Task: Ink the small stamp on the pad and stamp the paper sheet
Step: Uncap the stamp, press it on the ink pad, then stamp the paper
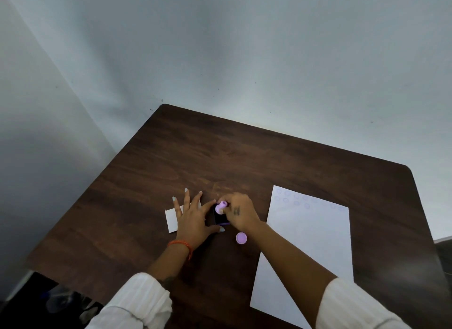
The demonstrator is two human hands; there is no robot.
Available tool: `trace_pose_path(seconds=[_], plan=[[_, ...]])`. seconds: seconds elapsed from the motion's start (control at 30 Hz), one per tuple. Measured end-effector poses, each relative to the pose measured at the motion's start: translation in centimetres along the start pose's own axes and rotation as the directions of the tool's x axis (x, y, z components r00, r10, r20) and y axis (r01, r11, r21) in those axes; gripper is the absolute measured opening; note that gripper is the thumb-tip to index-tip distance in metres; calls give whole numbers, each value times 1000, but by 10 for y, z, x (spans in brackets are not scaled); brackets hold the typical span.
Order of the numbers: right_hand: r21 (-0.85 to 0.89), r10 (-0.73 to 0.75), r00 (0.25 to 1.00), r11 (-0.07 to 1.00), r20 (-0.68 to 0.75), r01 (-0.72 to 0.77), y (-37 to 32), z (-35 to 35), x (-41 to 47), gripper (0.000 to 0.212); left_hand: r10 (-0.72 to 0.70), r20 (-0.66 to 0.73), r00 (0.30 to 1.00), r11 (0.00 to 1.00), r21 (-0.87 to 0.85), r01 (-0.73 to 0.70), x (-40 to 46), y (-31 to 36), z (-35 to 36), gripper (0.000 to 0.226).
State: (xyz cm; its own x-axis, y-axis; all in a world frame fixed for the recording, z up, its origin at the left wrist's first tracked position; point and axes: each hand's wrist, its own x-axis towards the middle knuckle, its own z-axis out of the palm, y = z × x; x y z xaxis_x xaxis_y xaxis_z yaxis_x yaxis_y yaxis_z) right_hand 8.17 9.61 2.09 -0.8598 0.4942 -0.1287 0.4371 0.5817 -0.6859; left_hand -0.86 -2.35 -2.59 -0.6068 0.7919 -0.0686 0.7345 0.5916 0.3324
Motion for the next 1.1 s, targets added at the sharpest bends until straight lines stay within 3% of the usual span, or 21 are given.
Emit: trace_pose_path(seconds=[0.07, 0.17, 0.23, 0.33, 0.53, 0.73, 0.93, 1.1], plan=[[401, 222, 969, 902, -107, -162, 5, -7, -6, 12, 4, 27, 1000, 999, 35, -5, 1, 2, -2, 78], [789, 435, 898, 529, 65, -313, 20, -20, -23, 19, 13, 80, 997, 999, 50, -17, 4, 6, -5, 85], [888, 467, 868, 310, 169, -340, 30, -32, -37, 21, 14, 98, 995, 999, 33, -18, 5, 8, -6, 90], [952, 517, 828, 73, 219, -297, 48, -44, -62, 14, 45, 70, 997, 999, 11, -46, 4, 13, -6, 91], [969, 516, 833, -225, 203, -96, 85, -62, -119, 17, 153, 9, 988, 987, -51, -152, 5, 54, -2, 83], [964, 640, 757, -260, 133, 51, 120, -81, -160, 13, 290, 101, 952, 957, -58, -286, 10, 110, 15, 76], [977, 730, 682, -173, 44, 123, 149, -98, -174, 13, 411, 147, 900, 911, -20, -413, 21, 146, 33, 77], [995, 774, 634, -71, 6, 77, 161, -109, -163, 13, 440, 167, 883, 896, -6, -445, 37, 162, 46, 79]])
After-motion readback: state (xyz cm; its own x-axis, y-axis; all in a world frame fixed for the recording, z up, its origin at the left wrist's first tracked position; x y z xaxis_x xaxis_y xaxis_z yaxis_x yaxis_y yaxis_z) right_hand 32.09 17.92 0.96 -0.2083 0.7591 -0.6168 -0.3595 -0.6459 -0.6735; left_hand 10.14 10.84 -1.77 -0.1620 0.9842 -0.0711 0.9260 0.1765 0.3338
